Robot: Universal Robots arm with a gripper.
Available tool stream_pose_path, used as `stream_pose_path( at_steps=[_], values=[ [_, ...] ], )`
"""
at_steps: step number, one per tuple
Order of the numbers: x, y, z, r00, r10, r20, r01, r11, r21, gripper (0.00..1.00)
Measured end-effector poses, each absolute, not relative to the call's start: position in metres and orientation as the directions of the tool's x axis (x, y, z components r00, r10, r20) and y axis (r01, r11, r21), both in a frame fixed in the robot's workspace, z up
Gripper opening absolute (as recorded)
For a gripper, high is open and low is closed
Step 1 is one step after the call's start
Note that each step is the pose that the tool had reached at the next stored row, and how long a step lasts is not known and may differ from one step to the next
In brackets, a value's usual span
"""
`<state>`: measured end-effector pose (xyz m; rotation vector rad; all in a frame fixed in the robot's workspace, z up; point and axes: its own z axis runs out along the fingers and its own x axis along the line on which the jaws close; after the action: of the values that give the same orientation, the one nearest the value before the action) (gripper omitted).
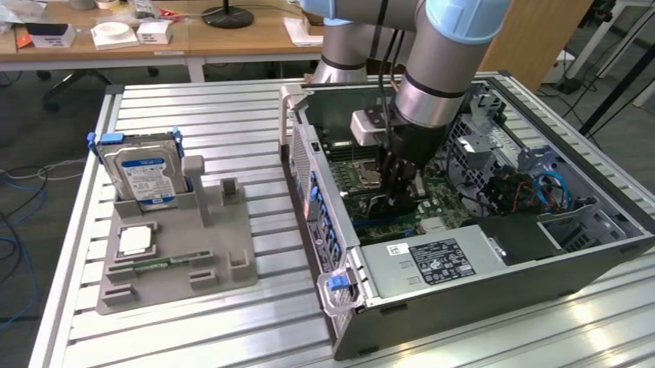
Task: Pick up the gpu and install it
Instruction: 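Insert the gpu into the slot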
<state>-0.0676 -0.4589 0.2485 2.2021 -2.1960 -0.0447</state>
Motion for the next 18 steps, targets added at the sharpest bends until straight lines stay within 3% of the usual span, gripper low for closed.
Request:
stream_pose_path(
  at_steps=[18],
  values=[
    [-0.0679,-0.4584,0.249,0.003,-1.0,0.001,-0.999,-0.003,0.04,0.26]
  ],
)
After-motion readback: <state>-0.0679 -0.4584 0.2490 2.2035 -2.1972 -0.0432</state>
